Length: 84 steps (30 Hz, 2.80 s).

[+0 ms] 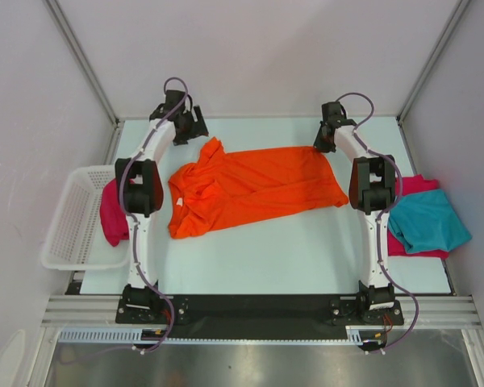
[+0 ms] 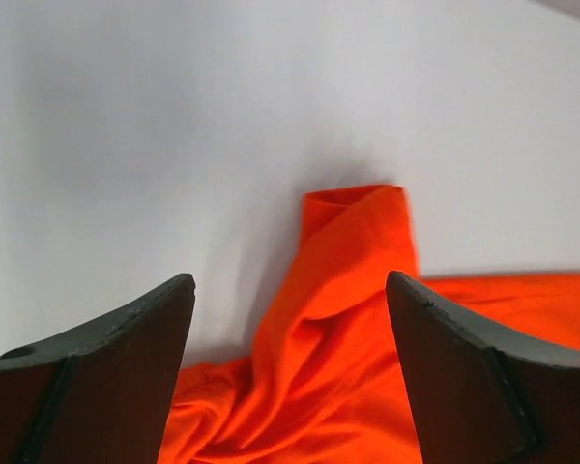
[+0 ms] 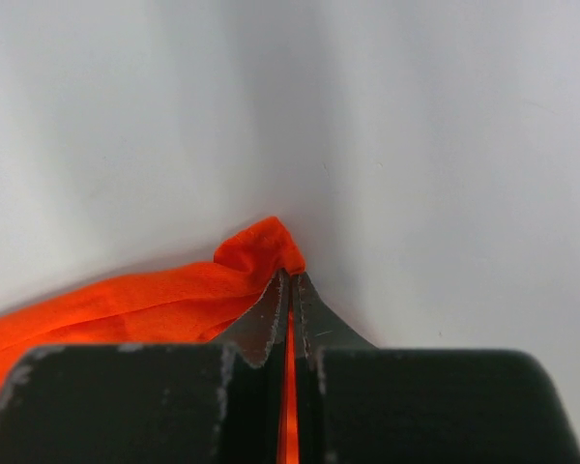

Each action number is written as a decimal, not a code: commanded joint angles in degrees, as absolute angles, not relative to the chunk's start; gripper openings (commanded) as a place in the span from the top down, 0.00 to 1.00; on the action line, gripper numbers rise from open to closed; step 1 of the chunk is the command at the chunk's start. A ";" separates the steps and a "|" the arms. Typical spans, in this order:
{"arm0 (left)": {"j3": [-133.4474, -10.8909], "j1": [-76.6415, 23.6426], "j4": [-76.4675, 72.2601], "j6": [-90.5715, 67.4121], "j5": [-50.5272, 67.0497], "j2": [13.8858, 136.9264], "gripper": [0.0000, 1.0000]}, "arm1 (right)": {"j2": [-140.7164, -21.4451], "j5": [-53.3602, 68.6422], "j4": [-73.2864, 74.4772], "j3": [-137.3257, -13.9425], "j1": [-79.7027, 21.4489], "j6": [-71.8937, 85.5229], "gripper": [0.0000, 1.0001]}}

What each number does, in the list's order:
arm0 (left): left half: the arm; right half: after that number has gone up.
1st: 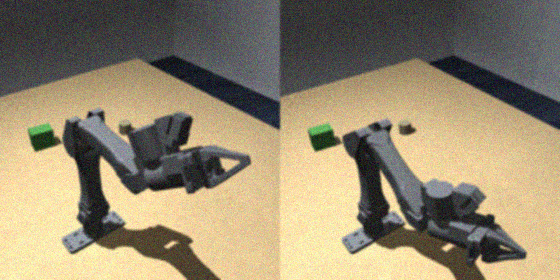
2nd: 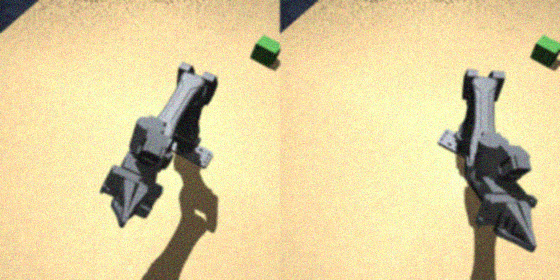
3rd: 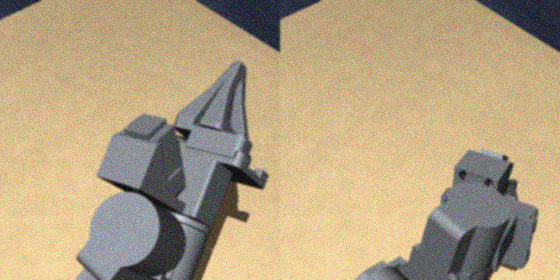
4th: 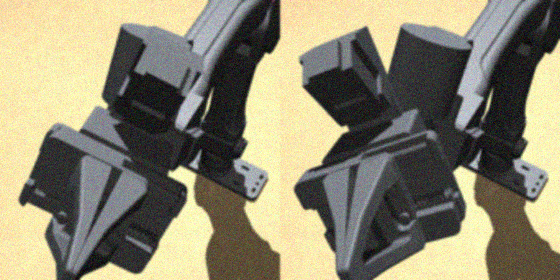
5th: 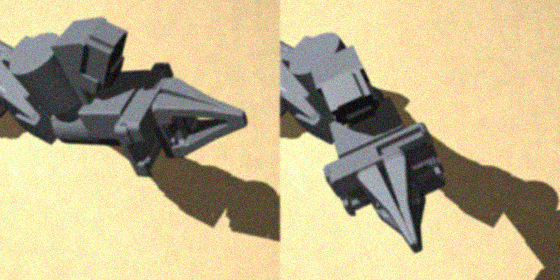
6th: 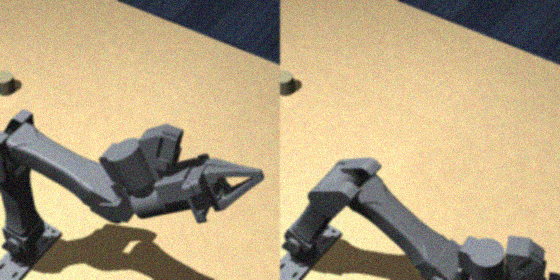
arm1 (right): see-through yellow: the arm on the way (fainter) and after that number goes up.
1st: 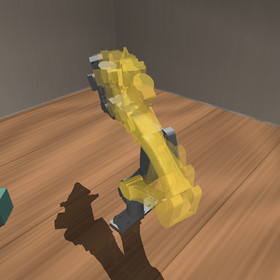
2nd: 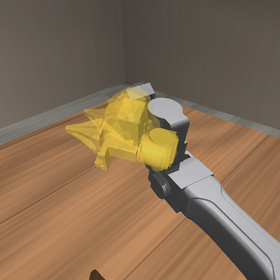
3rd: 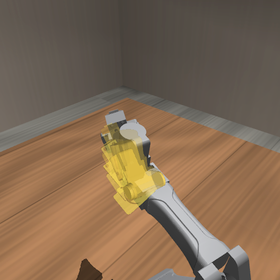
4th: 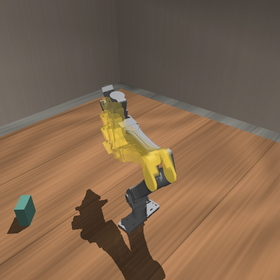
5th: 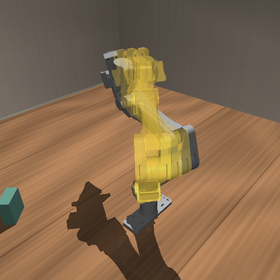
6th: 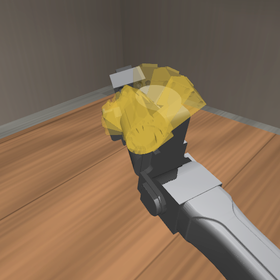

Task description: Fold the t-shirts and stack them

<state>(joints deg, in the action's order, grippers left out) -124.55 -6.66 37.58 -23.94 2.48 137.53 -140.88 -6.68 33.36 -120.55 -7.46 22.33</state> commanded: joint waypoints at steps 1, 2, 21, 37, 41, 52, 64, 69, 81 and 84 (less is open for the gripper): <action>-126.03 -7.38 32.09 -23.56 8.95 132.18 0.14 | -140.54 -5.80 36.38 -121.82 -8.70 21.97 1.00; -127.51 -7.12 31.82 -23.82 11.05 133.06 0.15 | -140.45 -5.80 36.47 -121.90 -8.88 22.06 1.00; -126.74 -6.06 29.97 -24.08 17.84 143.00 0.19 | -138.43 -8.00 37.00 -119.44 -9.58 21.36 1.00; -118.31 -5.89 27.16 -22.59 13.11 135.62 1.00 | -135.45 -9.58 36.74 -117.25 -10.19 20.57 1.00; -116.28 -5.89 26.81 -20.66 9.85 130.10 1.00 | -133.07 -10.28 35.16 -113.92 -10.63 20.30 1.00; -111.20 -5.80 26.54 -18.72 8.26 120.42 1.00 | -122.53 -13.09 30.67 -103.54 -11.60 18.98 1.00; -88.27 -5.89 18.11 -20.39 8.96 104.87 1.00 | -113.91 -13.97 28.48 -95.19 -11.95 20.21 1.00; -81.66 -5.89 16.88 -21.27 9.23 97.84 1.00 | -112.76 -14.68 29.00 -92.37 -12.04 20.21 1.00; -68.22 -6.85 16.96 -22.76 9.66 86.49 1.00 | -110.83 -15.99 29.62 -87.89 -12.57 22.32 1.00; -65.49 -7.12 17.58 -23.03 10.02 85.43 1.00 | -111.00 -16.26 30.15 -87.72 -12.66 23.02 1.00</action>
<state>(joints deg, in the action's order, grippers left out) -68.60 -6.52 18.11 -21.96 8.97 88.31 -114.19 -14.37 29.93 -88.05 -12.25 21.41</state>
